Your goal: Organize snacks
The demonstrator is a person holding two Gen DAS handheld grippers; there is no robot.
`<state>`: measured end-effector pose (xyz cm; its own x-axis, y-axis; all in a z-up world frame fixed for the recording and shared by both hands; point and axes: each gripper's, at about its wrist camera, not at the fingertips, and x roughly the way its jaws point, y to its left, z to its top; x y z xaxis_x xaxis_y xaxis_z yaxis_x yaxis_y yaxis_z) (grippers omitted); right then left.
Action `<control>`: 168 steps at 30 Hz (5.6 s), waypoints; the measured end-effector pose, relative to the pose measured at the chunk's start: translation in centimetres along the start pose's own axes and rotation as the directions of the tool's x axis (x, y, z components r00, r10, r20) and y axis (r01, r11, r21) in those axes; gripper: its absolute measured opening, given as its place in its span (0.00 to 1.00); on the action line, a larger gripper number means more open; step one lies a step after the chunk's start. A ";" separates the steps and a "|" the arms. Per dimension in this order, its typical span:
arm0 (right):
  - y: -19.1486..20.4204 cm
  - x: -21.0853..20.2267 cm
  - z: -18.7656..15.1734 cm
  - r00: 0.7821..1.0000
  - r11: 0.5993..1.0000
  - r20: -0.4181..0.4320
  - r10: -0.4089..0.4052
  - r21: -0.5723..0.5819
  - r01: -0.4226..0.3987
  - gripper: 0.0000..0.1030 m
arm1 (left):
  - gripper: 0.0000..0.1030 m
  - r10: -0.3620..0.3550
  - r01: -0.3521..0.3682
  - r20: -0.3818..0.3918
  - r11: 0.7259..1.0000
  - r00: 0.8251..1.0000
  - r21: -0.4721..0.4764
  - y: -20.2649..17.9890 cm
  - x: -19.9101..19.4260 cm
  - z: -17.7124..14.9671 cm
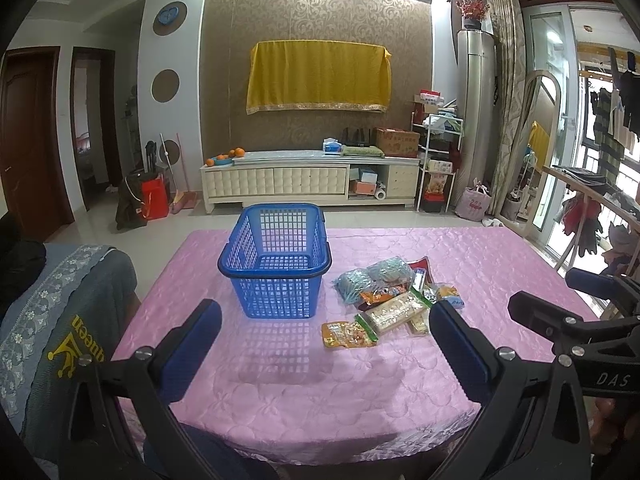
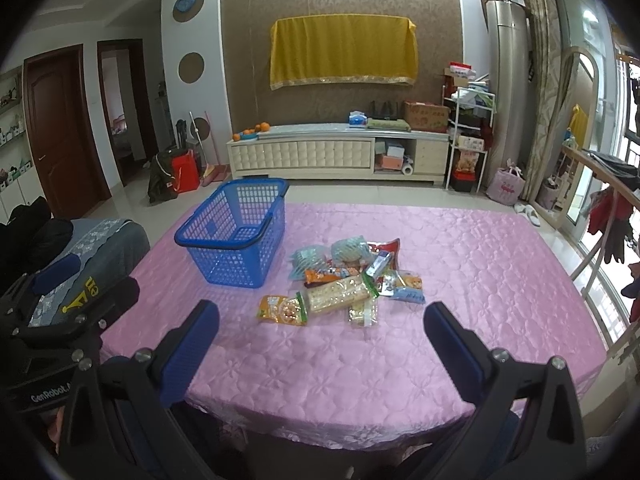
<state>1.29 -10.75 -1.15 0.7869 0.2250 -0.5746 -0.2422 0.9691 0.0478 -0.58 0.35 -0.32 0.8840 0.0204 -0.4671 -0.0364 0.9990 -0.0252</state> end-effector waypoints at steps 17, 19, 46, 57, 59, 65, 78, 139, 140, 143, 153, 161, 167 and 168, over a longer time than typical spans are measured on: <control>0.2 0.0 0.1 1.000 1.000 -0.005 0.007 0.000 -0.007 1.00 | 1.00 -0.009 0.008 -0.004 1.000 1.000 -0.014 0.3 -0.3 0.1; 0.2 0.0 0.1 1.000 1.000 -0.003 0.007 0.001 -0.007 1.00 | 1.00 -0.009 0.009 -0.004 1.000 1.000 -0.013 0.2 -0.3 0.2; -0.5 0.8 2.2 1.000 1.000 -0.017 0.015 -0.008 -0.015 1.00 | 1.00 -0.032 0.032 -0.009 0.999 0.999 0.001 0.0 0.9 2.7; -2.8 4.6 6.1 0.998 0.999 -0.036 0.043 0.007 -0.043 1.00 | 1.00 -0.085 0.087 -0.053 0.995 0.995 0.057 -1.4 6.1 6.6; -3.6 5.5 6.5 0.998 0.999 -0.042 0.049 0.016 -0.049 1.00 | 1.00 -0.092 0.097 -0.072 0.992 0.993 0.075 -2.0 7.5 7.0; -6.7 9.2 7.3 0.993 0.997 -0.100 0.057 0.053 -0.052 1.00 | 1.00 -0.137 0.155 -0.168 0.983 0.976 0.096 -3.6 12.6 7.9; -12.5 18.1 3.2 0.953 0.999 -0.304 0.007 0.048 0.008 1.00 | 1.00 -0.201 0.315 -0.403 0.919 0.893 0.238 -9.6 23.1 3.8; -10.3 27.6 -2.8 0.836 0.989 -0.539 0.101 0.146 -0.025 0.83 | 0.61 -0.134 0.248 -0.558 0.959 0.819 0.135 -6.0 31.1 -4.4; -10.0 27.8 -2.8 0.835 0.990 -0.542 0.097 0.140 -0.024 0.83 | 0.61 -0.131 0.244 -0.557 0.960 0.820 0.134 -5.7 30.7 -4.3; -9.1 28.8 -2.7 0.830 0.993 -0.553 0.075 0.122 -0.008 0.83 | 0.61 -0.136 0.241 -0.561 0.964 0.816 0.116 -4.8 30.6 -4.6; -7.2 32.5 -2.7 0.811 0.999 -0.584 -0.035 0.013 0.052 0.67 | 0.61 -0.161 0.251 -0.565 0.964 0.809 0.085 -4.3 31.2 -5.0; -7.1 31.0 -2.9 0.830 1.000 -0.557 -0.016 0.011 0.026 0.53 | 0.61 -0.178 0.253 -0.559 0.966 0.810 0.058 -3.8 31.3 -5.5; -6.4 26.9 -2.1 0.869 0.999 -0.493 0.047 0.020 -0.043 0.53 | 0.61 -0.198 0.269 -0.527 0.961 0.826 0.062 -3.7 29.6 -4.7; -6.2 26.2 -1.7 0.874 0.999 -0.483 0.053 0.019 -0.050 0.53 | 0.61 -0.204 0.270 -0.517 0.961 0.831 0.056 -3.6 29.0 -4.3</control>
<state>22.39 -11.03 -17.89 0.4012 0.1993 -0.8940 -0.2707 0.9582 0.0922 23.17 -2.83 -17.59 0.5009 -0.2069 -0.8404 0.2301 0.9679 -0.1011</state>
